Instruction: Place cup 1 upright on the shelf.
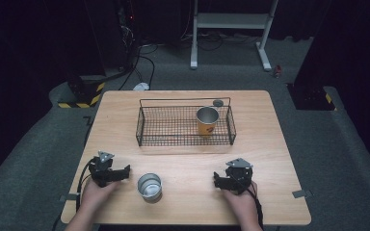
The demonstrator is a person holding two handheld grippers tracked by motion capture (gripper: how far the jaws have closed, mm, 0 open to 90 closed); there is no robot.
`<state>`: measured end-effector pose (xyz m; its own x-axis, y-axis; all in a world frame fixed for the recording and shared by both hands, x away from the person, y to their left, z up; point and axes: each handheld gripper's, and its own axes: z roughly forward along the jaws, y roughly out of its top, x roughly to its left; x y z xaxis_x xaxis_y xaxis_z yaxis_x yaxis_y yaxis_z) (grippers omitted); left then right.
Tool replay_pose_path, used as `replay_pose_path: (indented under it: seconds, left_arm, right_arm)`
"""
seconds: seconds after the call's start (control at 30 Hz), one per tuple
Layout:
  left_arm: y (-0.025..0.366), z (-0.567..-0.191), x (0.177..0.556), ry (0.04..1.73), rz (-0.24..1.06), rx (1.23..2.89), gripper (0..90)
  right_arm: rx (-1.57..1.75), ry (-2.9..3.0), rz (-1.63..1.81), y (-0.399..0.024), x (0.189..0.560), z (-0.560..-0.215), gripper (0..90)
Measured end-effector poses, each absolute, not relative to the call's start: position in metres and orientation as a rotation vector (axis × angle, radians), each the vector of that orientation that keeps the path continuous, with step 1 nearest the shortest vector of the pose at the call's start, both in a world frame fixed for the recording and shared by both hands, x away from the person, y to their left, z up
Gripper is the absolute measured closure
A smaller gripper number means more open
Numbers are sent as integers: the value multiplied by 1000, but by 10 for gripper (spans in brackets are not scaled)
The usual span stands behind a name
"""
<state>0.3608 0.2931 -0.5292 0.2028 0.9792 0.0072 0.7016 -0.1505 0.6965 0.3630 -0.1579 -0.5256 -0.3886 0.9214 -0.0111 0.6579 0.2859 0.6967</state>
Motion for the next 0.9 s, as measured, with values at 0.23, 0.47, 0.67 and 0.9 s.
replay_pose_path:
  seconds: [0.23, 0.47, 0.67, 0.9]
  left_arm:
    - [294, -527, 359, 1527, 684, 1914, 103]
    - [293, -514, 356, 1443, 641, 1887, 80]
    - [290, -500, 350, 1344, 575, 1844, 16]
    - [286, -488, 344, 1293, 550, 1832, 6]
  right_arm:
    - [1405, 2161, 871, -159, 363, -526, 87]
    - [1407, 2163, 876, -160, 363, -525, 91]
    - [1409, 2163, 874, -160, 363, -525, 90]
    - [1402, 2161, 871, -160, 364, -526, 90]
